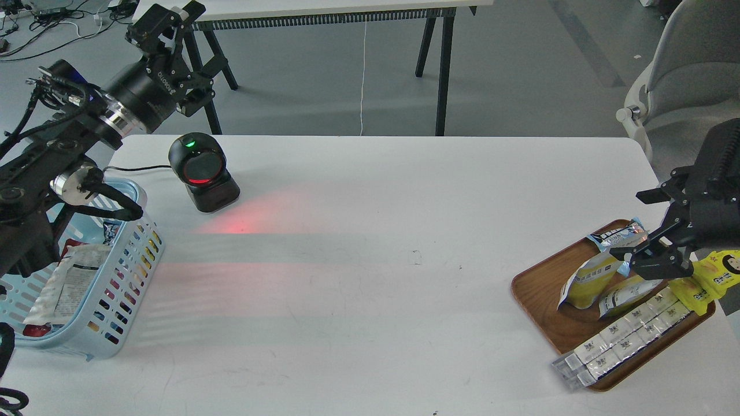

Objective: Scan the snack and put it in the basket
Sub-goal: 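Lower the right gripper onto the yellow snack pouch on the tray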

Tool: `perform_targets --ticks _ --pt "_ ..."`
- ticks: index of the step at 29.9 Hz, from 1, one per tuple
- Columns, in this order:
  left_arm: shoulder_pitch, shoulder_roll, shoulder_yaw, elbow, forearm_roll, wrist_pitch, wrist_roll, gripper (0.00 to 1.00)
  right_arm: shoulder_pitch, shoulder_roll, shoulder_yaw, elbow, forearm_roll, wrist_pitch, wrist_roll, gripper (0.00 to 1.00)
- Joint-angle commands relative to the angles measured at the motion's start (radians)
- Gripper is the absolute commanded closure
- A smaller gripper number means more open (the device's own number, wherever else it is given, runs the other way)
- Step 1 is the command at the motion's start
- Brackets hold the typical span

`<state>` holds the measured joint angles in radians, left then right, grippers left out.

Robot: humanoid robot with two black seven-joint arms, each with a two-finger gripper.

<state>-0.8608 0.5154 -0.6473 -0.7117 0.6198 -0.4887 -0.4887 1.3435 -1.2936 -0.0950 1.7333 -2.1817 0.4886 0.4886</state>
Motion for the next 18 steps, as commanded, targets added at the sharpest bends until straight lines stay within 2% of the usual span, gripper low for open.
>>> perform_targets --ticks 1,18 --pt "-0.001 0.0 0.0 0.0 0.0 0.0 0.0 0.0 -0.017 0.01 -0.014 0.0 0.0 0.0 0.0 0.0" --pt "0.0 0.002 0.0 0.003 0.0 0.0 0.0 0.0 -0.015 0.128 -0.014 -0.067 0.0 0.0 0.0 0.0"
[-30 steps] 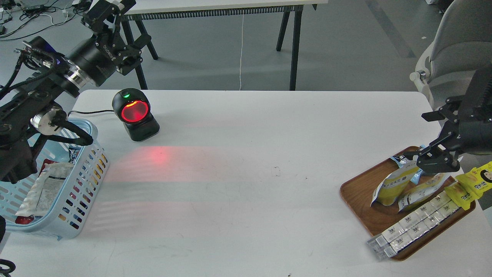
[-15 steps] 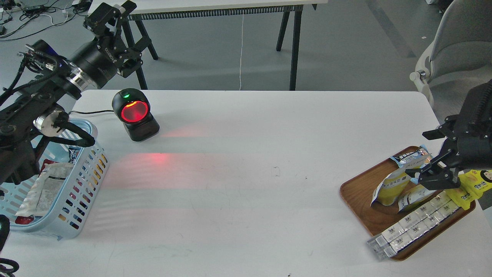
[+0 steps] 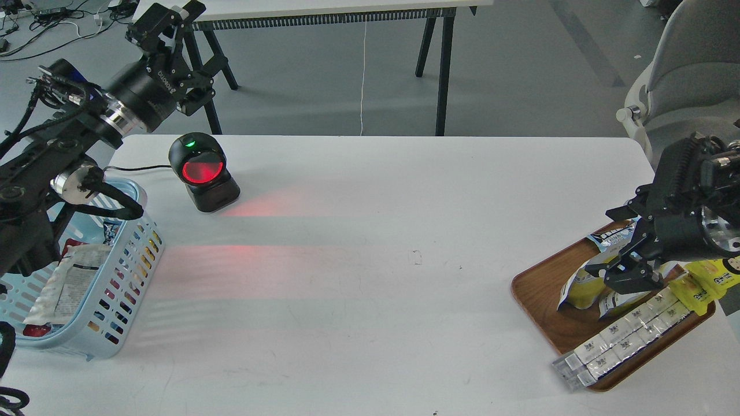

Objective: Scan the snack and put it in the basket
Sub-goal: 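Lower the right gripper onto the yellow snack pouch on the tray, then close the right gripper on the yellow pouch and lift it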

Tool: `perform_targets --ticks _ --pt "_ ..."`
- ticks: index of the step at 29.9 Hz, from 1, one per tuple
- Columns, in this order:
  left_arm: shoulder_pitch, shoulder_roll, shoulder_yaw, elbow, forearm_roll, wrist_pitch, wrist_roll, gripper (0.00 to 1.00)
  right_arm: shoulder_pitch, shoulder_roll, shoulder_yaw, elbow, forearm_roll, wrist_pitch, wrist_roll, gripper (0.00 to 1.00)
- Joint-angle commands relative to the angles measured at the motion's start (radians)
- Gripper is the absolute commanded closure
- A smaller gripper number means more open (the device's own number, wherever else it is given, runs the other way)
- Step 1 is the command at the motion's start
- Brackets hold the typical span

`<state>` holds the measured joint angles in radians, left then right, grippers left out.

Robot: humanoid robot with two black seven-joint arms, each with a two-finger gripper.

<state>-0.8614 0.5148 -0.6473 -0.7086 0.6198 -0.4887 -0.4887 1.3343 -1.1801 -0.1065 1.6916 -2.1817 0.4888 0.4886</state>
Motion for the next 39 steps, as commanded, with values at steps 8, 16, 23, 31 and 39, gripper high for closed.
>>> perform_targets --ticks 8,16,23,31,39 --pt "0.002 -0.002 0.0 0.021 0.0 0.0 0.0 0.0 -0.03 0.013 -0.002 -0.041 0.0 0.0 0.0 0.0" --pt "0.001 -0.01 0.0 0.037 0.0 0.0 0.0 0.0 -0.06 0.013 -0.004 -0.053 0.0 0.0 0.0 0.0" --pt "0.001 -0.015 0.0 0.047 0.0 0.0 0.0 0.0 -0.066 0.077 -0.002 -0.119 0.0 0.0 0.0 0.0" --pt "0.001 -0.012 0.0 0.049 0.0 0.0 0.0 0.0 -0.079 0.117 -0.001 -0.156 0.0 0.0 0.0 0.02" --pt "0.001 -0.016 0.0 0.07 0.0 0.0 0.0 0.0 -0.092 0.117 -0.001 -0.156 0.0 0.0 0.0 0.1"
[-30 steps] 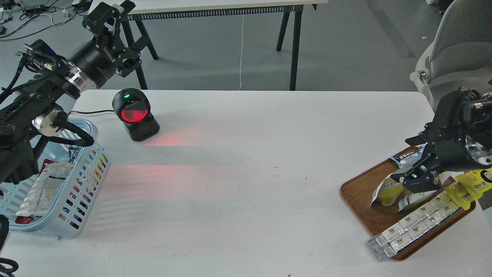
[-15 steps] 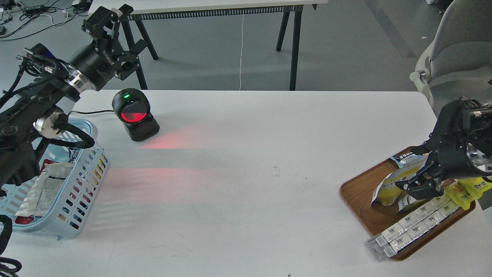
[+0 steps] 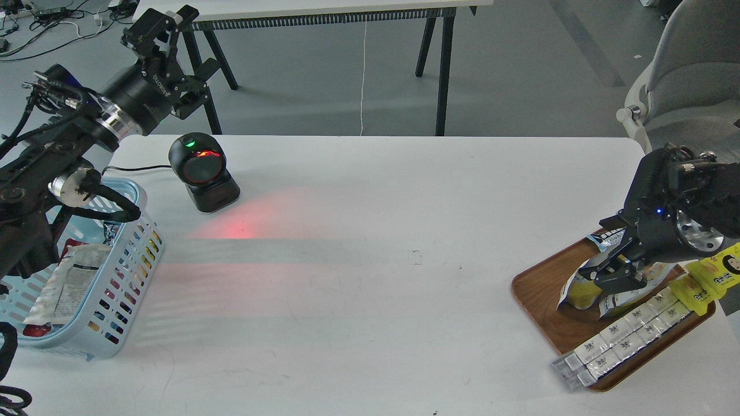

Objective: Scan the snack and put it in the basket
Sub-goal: 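Close the right gripper on the yellow pouch and lift it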

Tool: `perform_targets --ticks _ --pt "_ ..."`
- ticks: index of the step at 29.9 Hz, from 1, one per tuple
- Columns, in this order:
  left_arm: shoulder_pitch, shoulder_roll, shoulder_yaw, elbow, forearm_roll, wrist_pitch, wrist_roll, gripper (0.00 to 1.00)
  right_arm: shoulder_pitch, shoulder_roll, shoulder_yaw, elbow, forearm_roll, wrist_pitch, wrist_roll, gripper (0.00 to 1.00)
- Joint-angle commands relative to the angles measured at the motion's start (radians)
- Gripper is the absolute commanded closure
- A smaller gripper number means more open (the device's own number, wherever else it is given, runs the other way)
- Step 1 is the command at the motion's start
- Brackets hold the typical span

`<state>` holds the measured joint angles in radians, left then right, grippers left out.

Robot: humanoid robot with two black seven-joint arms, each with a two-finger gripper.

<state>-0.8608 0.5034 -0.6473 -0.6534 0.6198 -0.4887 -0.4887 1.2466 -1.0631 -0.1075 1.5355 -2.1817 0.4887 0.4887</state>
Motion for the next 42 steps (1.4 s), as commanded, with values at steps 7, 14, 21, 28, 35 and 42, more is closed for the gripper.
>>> perform_targets --ticks 7,14,21,28,35,42 --pt "0.0 -0.005 0.0 0.021 0.0 0.0 0.0 0.0 -0.007 -0.003 -0.003 0.0 0.0 0.0 0.0 0.28" --pt "0.0 -0.005 0.0 0.021 0.0 0.0 0.0 0.0 -0.013 -0.005 -0.001 0.0 0.0 0.0 0.0 0.38" --pt "0.002 -0.005 0.0 0.023 0.0 0.0 0.0 0.0 -0.016 -0.008 -0.001 0.0 0.0 0.0 0.0 0.53" --pt "0.002 -0.005 0.0 0.023 0.0 0.0 0.0 0.0 -0.024 -0.009 0.005 0.0 0.0 0.0 0.0 0.8" --pt "0.002 -0.005 0.0 0.023 0.0 0.0 0.0 0.0 -0.027 -0.011 0.003 0.0 0.0 0.0 0.0 0.99" --pt "0.002 -0.013 0.0 0.024 0.0 0.0 0.0 0.0 -0.027 -0.011 0.015 0.0 0.0 0.0 0.0 1.0"
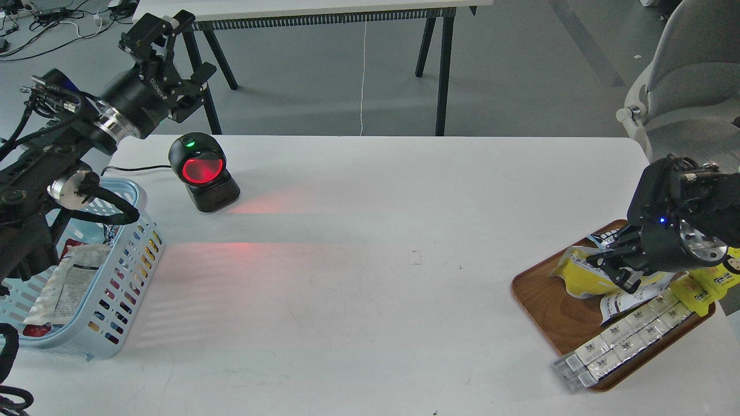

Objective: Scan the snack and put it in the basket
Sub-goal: 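Close the right gripper on the yellow pouch and lift it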

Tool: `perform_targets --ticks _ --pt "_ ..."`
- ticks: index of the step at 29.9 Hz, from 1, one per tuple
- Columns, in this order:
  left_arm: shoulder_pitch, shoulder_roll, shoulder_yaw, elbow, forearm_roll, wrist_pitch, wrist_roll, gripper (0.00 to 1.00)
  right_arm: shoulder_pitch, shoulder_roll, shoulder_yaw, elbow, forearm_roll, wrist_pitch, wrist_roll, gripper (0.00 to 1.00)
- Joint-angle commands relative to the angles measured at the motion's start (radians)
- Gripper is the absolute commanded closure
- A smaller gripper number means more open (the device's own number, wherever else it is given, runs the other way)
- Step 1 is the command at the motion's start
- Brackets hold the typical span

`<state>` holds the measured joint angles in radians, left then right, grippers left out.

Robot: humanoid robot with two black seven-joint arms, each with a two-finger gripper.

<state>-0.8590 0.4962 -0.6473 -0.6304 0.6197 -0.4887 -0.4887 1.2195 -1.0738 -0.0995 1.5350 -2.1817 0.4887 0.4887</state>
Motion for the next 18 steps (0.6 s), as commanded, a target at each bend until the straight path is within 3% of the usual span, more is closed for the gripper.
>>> perform_targets --ticks 1,18 --pt "0.0 -0.005 0.0 0.001 0.0 0.0 0.0 0.0 0.0 0.0 0.01 0.0 0.0 0.0 0.0 1.0" --pt "0.0 -0.024 0.0 0.008 0.0 0.0 0.0 0.0 -0.002 0.012 0.095 -0.006 0.0 0.0 0.0 1.0"
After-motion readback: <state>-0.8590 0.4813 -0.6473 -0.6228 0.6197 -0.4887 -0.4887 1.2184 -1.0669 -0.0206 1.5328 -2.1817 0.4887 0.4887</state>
